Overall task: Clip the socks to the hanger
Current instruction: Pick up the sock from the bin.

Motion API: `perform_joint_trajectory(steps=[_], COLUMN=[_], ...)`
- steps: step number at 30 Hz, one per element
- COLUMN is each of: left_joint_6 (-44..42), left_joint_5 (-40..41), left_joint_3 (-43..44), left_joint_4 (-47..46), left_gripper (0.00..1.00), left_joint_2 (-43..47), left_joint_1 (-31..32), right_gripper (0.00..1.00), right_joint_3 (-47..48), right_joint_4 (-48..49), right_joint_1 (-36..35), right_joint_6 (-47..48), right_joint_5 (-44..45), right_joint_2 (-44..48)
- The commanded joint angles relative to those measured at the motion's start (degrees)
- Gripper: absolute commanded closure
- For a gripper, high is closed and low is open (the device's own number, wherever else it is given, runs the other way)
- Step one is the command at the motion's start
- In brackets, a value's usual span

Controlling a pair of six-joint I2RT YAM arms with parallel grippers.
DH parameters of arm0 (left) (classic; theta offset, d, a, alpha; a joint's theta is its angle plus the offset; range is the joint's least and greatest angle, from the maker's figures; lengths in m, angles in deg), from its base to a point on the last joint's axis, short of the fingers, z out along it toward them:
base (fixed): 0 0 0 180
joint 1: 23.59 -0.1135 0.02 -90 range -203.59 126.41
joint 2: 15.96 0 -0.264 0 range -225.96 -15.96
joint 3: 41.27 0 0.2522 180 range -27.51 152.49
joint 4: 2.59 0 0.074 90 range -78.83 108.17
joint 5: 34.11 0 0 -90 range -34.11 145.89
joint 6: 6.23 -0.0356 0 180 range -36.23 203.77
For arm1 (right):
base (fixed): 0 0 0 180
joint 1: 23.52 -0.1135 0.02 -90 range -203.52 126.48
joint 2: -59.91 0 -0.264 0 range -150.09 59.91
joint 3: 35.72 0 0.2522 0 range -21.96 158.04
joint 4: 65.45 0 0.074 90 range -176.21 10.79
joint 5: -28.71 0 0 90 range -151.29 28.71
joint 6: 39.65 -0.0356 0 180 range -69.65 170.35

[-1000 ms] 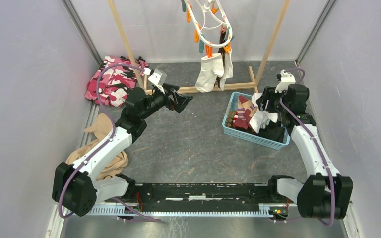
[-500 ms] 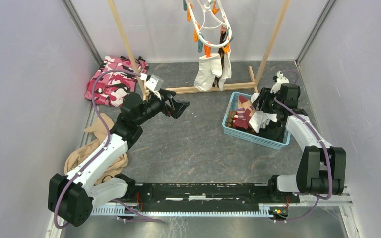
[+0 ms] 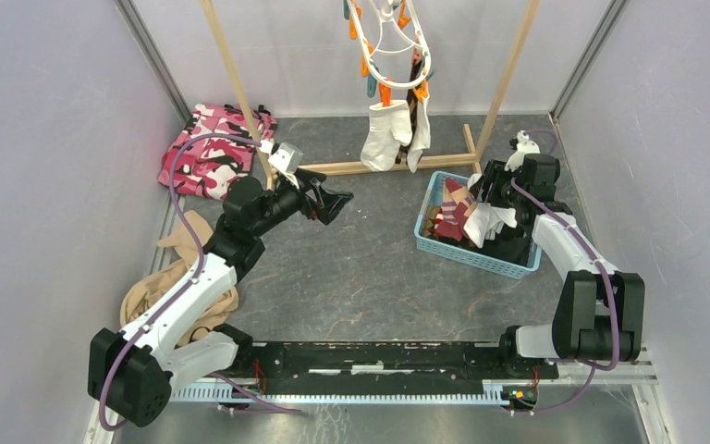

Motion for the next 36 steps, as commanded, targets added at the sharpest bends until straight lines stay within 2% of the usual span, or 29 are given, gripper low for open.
perform_joint_trajectory(steps=[1,7,15,24,36], left_joint_6=[0.3,0.3,0.0,0.1,1.7], left_joint_5=[0.4,0.6,0.8,-0.1,-2.8], left_joint_3=[-0.4,-0.4,-0.3,0.2,0.4], left_joint_4=[-0.5,-0.5,0.1,-0.5,-1.7], left_gripper=[0.01,0.0,0.0,0.0,0.0], left_joint_2=[1.5,1.6,2.1,1.3,1.6], left_joint_1=[-0.2,-0.3,-0.6,-0.7,-0.7], right_gripper=[0.39,0.41,0.6,0.88,0.93], right_joint_3=[2.2,2.7,3.9,4.6,3.9], right_joint_4=[2.7,2.5,3.3,4.9,2.5], right_joint_1=[0.1,0.2,0.2,0.2,0.2], right_joint_6=[0.3,0.5,-0.1,-0.8,1.6], right_joint_5=[0.2,1.4,1.5,0.2,-0.2], right_joint_2=[0.1,-1.0,-3.2,-3.9,8.4])
